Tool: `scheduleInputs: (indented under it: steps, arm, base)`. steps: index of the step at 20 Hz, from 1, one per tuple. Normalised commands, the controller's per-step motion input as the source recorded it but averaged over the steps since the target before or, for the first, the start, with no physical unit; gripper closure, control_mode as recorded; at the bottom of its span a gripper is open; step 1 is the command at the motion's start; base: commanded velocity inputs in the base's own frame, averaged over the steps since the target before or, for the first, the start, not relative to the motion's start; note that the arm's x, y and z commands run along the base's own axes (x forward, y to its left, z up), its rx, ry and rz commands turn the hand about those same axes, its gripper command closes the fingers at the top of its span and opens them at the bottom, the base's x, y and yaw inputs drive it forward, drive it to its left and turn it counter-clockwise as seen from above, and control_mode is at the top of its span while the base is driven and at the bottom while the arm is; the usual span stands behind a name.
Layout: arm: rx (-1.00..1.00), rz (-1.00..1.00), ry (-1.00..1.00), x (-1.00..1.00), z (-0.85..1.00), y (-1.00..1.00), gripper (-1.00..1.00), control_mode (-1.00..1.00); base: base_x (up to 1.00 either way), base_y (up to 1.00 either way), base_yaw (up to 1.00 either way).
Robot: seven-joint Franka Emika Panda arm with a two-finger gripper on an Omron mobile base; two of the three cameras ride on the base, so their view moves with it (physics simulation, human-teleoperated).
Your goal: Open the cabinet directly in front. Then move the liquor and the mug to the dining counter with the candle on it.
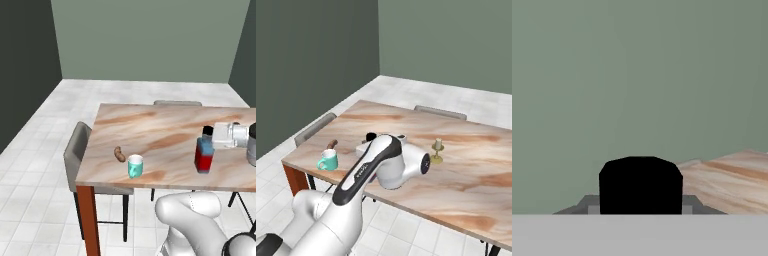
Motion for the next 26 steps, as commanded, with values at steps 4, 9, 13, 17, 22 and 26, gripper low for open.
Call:
scheduleInputs:
  steps: [4,9,13,17,22,26]
  arm:
    - [0.00,0.00,0.00,0.29,-0.05,0.00,1.00,-1.00]
    - [0.00,0.00,0.00,0.41,-0.04,0.00,1.00,-1.00]
    - [0.00,0.00,0.01,0.39,-0.13,0.01,1.00,-1.00]
    - [0.00,0.00,0.01,0.28,-0.16,0.00,1.00,-1.00]
    - [0.00,0.00,0.00,0.12,-0.15,0.00,1.00,-1.00]
    - [0.00,0.00,0.00,0.08,-0.18,0.00,1.00,-1.00]
  base:
    - [0.00,0.00,0.00]
    - [0.00,0.00,0.00]
    - [0.00,0.00,0.00]
    - [0.00,0.00,0.00]
    - [0.00,0.00,0.00]
    - [0.00,0.00,0.00]
